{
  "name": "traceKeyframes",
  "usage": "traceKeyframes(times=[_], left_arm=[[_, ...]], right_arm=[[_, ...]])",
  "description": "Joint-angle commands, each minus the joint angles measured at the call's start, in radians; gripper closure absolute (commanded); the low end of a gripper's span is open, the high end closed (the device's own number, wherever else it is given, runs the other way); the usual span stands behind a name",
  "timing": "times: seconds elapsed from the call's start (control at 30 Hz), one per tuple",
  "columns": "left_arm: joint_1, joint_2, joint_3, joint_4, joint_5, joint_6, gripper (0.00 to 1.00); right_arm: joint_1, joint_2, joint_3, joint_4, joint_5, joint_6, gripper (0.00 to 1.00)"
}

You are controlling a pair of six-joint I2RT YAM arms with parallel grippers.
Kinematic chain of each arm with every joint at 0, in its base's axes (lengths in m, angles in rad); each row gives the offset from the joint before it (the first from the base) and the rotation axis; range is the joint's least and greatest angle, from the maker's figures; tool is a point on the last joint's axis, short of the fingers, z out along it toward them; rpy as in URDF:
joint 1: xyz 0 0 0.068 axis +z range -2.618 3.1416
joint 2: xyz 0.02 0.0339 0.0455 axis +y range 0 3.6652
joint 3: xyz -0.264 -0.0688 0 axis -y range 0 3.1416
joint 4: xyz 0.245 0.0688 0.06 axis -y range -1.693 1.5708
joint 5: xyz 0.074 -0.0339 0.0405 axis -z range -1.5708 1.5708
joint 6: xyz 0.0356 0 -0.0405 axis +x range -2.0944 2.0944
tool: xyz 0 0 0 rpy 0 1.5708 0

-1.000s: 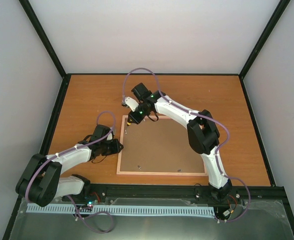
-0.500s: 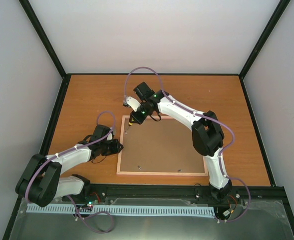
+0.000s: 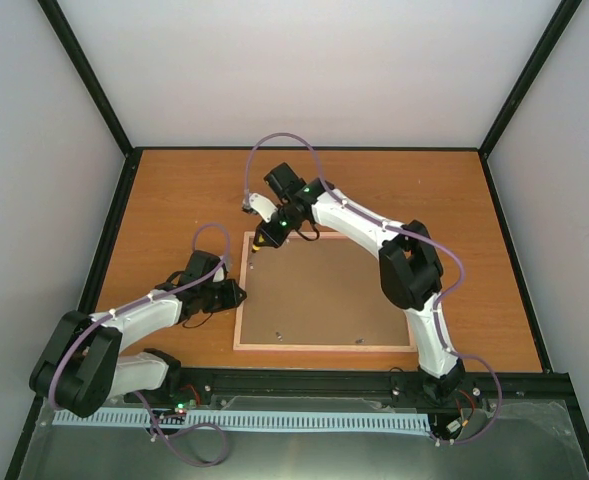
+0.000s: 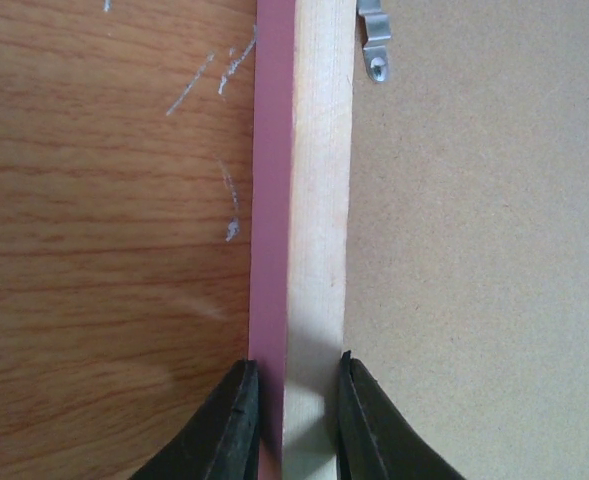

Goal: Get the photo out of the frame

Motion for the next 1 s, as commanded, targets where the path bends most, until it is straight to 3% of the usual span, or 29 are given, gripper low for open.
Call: traceKeyframes(times=[0.0,0.27,0.63,0.97], left_arm=[[-0.005,-0.013,-0.007,-0.029,0.015,-0.039,0.99],[-0.005,-0.009,-0.007,-0.027,0.013,-0.037,0.99],[-0.005,-0.013,-0.012,-0.028,0.009,-0.041,0.99],[-0.005,-0.016,0.01,-0.049,0.011,-0.04,0.97]], right_arm=[[0.012,0.045,0.031,-0.02,-0.01,-0.012,0.97],[0.013,0.059,0.032,-0.033,-0.029,-0.02,0.97],[0.014,-0.004,-0.014,-0.023,0.205,0.015,0.97],[0.012,-0.141,-0.072,-0.039,0.114,-0.027,0.97]])
